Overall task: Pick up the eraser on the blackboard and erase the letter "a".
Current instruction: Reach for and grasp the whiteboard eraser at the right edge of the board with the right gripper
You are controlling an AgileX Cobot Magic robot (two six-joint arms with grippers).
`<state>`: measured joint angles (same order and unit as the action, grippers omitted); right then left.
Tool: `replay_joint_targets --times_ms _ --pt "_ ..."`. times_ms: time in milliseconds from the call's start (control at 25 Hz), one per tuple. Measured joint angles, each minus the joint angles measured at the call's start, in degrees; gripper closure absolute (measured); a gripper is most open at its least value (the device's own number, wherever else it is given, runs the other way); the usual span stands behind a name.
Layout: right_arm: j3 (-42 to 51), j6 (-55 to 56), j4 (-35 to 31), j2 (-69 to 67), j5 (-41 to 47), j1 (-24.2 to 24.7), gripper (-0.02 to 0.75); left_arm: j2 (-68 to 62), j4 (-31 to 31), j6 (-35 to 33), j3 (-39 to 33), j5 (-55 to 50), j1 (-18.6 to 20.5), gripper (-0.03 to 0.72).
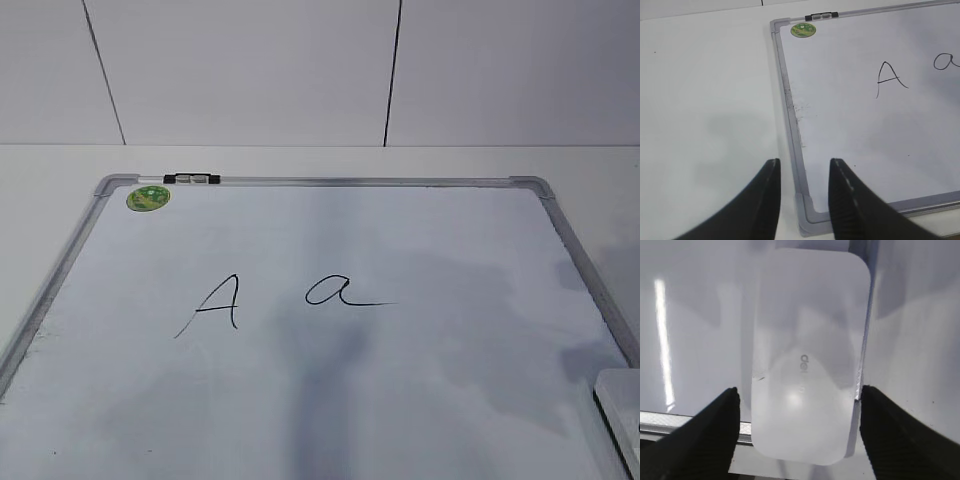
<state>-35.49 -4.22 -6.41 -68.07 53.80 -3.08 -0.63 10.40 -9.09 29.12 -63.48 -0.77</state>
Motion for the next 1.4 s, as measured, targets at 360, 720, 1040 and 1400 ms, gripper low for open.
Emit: replay_joint_targets --times_ms 360,720,1040,1400 --pt "-0.5 -0.2 0.4 -2.8 -0.4 -0.2 0.144 0.0 0.0 0.0 0.0 0.0 0.0 0.444" --pt "-0.5 0.3 0.4 -2.8 -0.6 -0.2 0.099 0.0 0.0 0.0 0.0 0.0 0.0 0.444" --pt "-0.5 0.9 0.4 -2.8 -0.6 -0.2 0.059 0.0 0.0 0.0 0.0 0.0 0.0 0.444" --pt "-0.5 1.0 0.6 -4.8 -0.6 -0.2 0.059 0.0 0.0 0.0 0.0 0.0 0.0 0.444"
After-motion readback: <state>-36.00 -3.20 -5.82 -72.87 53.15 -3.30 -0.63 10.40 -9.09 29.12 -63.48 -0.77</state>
